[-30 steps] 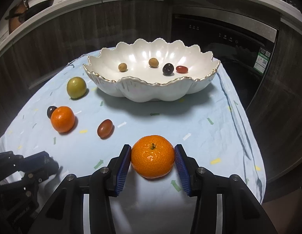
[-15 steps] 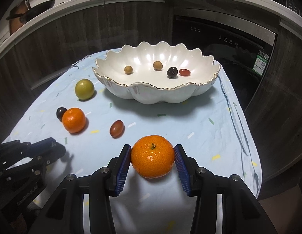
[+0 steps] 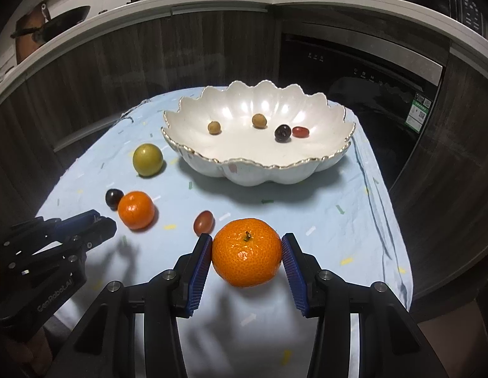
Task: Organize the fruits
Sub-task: 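Lift both held fruits and carry them over the white bowl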
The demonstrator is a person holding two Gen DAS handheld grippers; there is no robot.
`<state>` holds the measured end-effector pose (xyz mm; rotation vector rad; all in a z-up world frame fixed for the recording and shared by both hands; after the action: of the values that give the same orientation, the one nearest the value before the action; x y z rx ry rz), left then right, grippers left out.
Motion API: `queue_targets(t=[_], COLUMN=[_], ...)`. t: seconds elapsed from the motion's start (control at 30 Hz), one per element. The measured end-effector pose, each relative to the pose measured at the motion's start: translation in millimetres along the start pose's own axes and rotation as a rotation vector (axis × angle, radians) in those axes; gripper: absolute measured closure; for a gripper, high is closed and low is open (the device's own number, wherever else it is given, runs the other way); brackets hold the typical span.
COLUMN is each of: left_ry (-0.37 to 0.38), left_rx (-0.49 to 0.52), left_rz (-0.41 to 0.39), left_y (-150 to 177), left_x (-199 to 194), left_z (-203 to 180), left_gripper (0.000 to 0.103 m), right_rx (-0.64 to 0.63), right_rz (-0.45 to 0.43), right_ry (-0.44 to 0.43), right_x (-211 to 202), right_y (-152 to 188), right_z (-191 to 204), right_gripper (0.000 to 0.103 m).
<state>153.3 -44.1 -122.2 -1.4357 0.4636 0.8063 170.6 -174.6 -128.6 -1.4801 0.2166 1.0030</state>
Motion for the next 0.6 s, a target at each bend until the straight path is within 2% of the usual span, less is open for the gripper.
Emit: queue_targets(t=[0.6], left_ry=[0.033], left_rx=[-0.026], left_rz=[-0.047], left_y=[-58.4], left_x=[-0.3], left_z=[5.5], left_gripper=[0.081], right_rx=[0.009], right_rz=[-0.070], right_ry=[0.029], right_x=[-10.8], right_y=[-47.0], right_z=[0.6], right_gripper=[0.056])
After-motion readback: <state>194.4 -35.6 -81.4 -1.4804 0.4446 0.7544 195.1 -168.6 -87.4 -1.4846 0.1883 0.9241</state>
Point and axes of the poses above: each gripper's, at about its wrist camera, not at the fingertips, and x roughly the way its jaws point, z to its left, y to its underside, the point moved 2 cm from there along x, roughly the way its jaws point, and after that the axes turned 15 degrees about -y, right-handed, at the moved point
